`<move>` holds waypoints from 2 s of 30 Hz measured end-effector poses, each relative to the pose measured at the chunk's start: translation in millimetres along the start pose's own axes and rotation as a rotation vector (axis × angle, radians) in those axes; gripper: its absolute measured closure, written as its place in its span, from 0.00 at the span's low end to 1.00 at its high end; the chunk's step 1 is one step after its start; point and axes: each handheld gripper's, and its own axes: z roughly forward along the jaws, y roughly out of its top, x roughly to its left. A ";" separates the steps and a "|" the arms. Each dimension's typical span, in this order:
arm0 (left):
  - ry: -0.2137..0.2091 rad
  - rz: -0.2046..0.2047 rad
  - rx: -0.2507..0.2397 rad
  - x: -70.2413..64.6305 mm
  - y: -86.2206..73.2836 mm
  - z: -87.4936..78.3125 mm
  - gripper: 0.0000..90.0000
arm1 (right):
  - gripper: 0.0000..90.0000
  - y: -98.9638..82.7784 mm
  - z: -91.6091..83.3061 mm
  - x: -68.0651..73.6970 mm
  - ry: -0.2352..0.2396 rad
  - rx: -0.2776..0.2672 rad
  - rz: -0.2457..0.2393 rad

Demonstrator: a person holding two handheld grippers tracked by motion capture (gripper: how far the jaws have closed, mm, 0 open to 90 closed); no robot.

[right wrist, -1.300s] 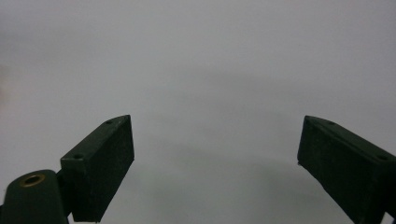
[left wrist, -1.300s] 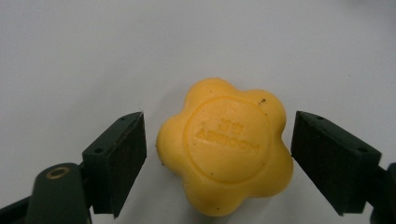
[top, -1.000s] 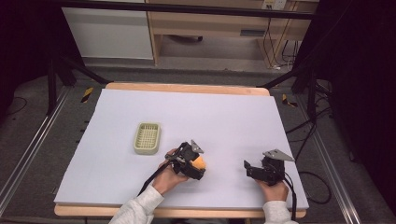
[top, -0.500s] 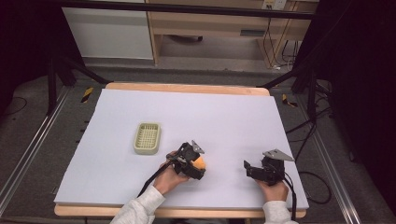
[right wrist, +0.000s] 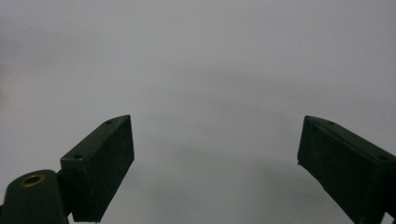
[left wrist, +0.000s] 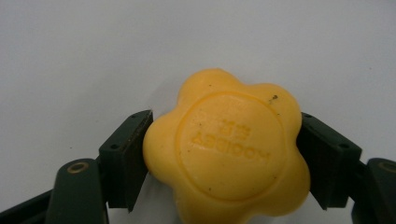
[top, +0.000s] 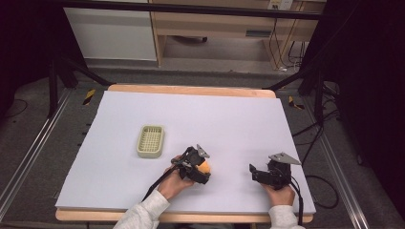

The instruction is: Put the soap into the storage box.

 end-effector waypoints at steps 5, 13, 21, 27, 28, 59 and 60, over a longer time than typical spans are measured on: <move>-0.001 -0.005 -0.008 -0.3 -1.0 0.5 0.28 | 0.12 -0.1 0.1 -0.1 0.000 0.000 0.000; 0.000 -0.003 0.006 0.0 0.2 0.4 0.29 | 0.12 -0.4 0.9 -0.6 -0.003 0.000 -0.005; 0.000 -0.003 0.017 -0.1 1.8 0.4 0.29 | 0.12 -0.2 0.8 -0.8 -0.002 0.000 -0.001; -0.001 -0.004 0.019 -0.3 2.4 0.5 0.29 | 0.12 -0.2 0.9 -0.8 -0.003 0.000 0.000; -0.001 -0.003 0.020 -0.2 2.4 0.4 0.29 | 0.12 -0.2 0.9 -0.9 -0.002 0.000 0.000; 0.011 0.005 -0.005 9.5 -2.0 -35.0 0.29 | 0.12 -0.3 -0.4 -1.5 -0.002 -0.003 0.002; 0.013 -0.003 -0.011 12.3 -4.2 -39.8 0.29 | 0.12 -0.3 -0.3 -1.6 -0.002 -0.003 0.001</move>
